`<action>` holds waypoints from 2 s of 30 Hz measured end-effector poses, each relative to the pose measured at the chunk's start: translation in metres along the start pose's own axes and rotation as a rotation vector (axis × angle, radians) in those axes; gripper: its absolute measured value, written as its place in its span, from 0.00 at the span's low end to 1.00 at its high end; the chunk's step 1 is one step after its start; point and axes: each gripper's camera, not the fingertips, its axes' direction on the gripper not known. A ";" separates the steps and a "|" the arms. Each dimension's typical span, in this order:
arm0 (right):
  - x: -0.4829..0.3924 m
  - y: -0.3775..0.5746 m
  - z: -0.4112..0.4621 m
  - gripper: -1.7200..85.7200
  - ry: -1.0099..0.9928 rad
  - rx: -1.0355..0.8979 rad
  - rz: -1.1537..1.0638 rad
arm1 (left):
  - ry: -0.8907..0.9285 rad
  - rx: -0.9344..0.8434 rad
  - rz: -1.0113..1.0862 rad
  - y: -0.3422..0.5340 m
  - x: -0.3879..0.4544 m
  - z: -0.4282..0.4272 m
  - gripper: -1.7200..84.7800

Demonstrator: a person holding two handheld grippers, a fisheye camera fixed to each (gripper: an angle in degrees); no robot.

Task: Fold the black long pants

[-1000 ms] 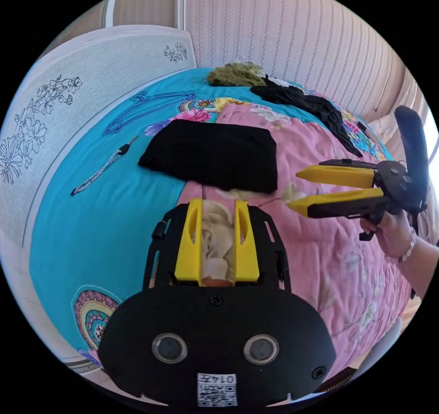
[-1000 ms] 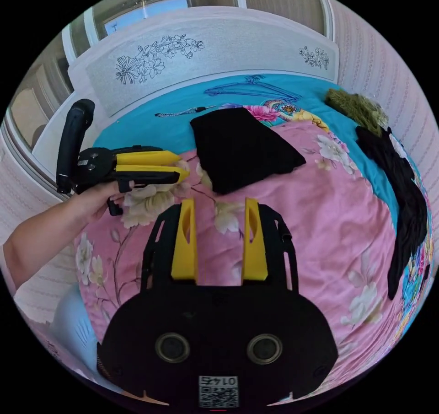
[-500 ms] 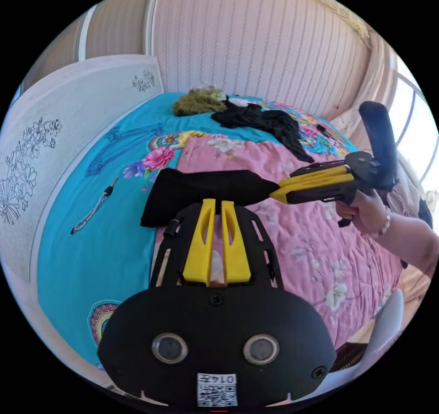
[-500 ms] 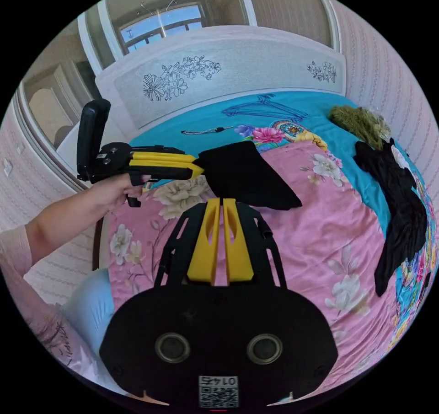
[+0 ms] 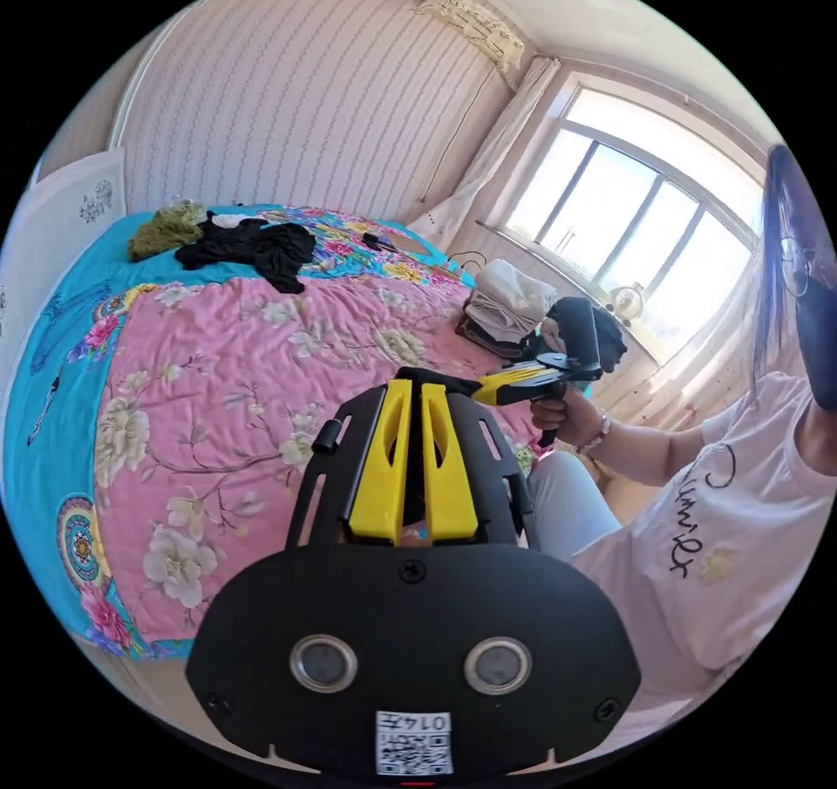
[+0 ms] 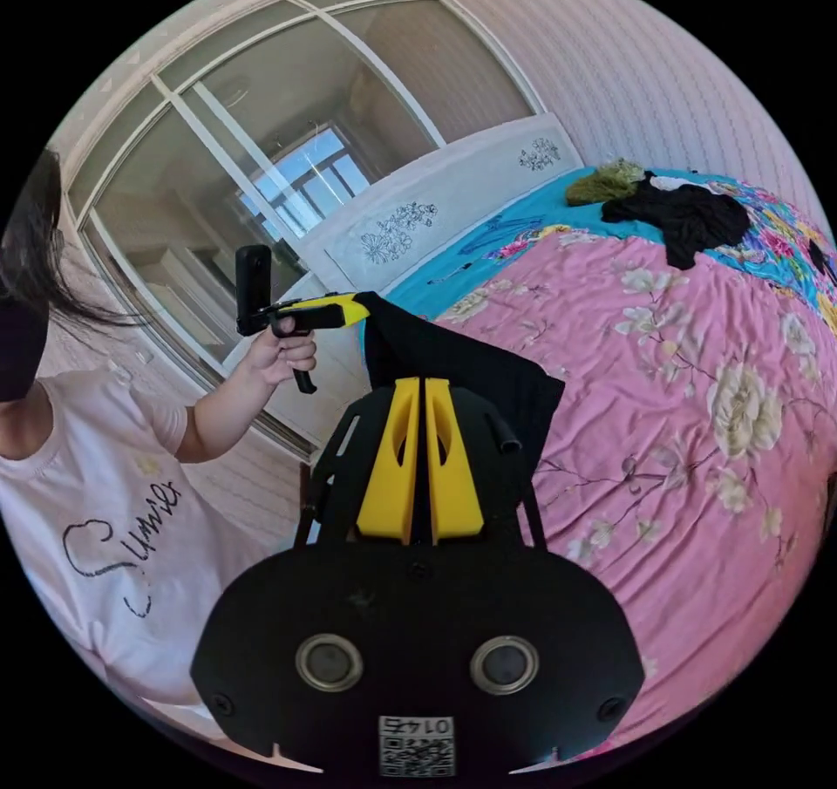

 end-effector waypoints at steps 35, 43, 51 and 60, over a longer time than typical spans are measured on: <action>0.095 0.321 -0.178 0.02 0.438 -0.332 0.509 | -0.169 -0.442 -0.140 0.066 0.070 0.211 0.11; 0.104 0.336 -0.213 0.02 0.420 -0.291 0.549 | -0.233 -0.652 -0.006 0.049 0.088 0.329 0.03; 0.103 0.356 -0.204 0.03 0.260 -0.409 0.436 | -0.191 -0.468 -0.129 0.054 0.080 0.234 0.01; 0.108 0.387 -0.210 0.03 0.217 -0.413 0.506 | -0.293 -0.532 -0.211 0.063 0.082 0.223 0.01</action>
